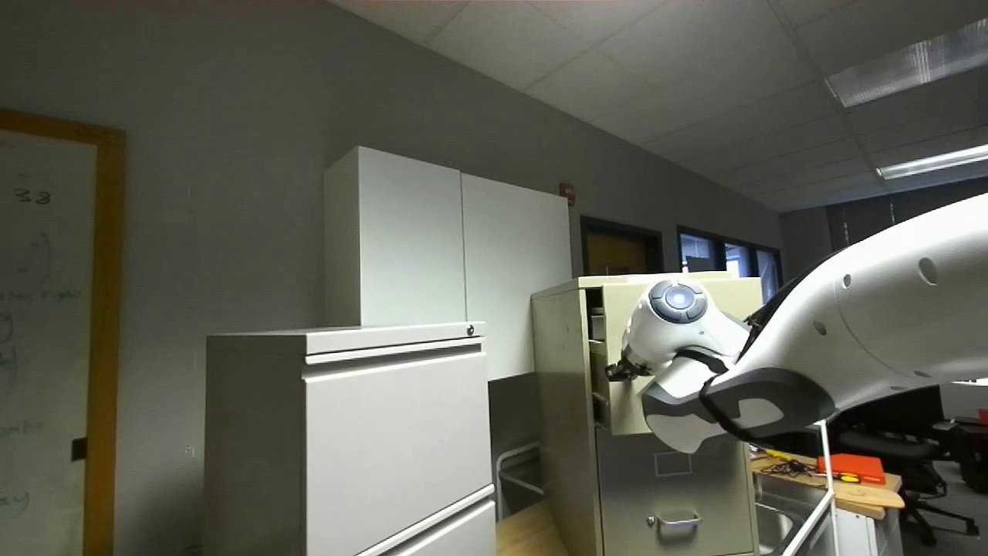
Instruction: Close the top drawer of the beige file cabinet
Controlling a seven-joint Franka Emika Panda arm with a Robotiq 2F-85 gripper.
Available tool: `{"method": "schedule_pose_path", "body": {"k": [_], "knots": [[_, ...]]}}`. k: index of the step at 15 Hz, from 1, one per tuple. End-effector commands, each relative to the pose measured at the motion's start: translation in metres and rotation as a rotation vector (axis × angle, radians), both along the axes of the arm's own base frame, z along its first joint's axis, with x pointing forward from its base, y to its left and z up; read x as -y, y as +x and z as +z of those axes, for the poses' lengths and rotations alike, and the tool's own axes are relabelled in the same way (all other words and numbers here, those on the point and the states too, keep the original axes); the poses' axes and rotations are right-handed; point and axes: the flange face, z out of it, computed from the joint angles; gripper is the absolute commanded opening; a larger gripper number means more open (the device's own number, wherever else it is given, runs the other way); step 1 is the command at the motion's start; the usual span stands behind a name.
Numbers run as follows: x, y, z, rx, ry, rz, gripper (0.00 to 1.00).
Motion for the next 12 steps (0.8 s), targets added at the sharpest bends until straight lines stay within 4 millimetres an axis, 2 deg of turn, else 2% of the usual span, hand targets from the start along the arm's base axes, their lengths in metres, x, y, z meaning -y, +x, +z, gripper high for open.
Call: {"method": "schedule_pose_path", "body": {"k": [1,5,12], "knots": [[0.016,0.035,0.016,-0.027,-0.008,-0.005,0.00],[0.026,0.054,0.026,-0.063,-0.002,-0.040,0.00],[0.052,0.096,0.027,-0.149,0.078,-0.086,0.00]]}}
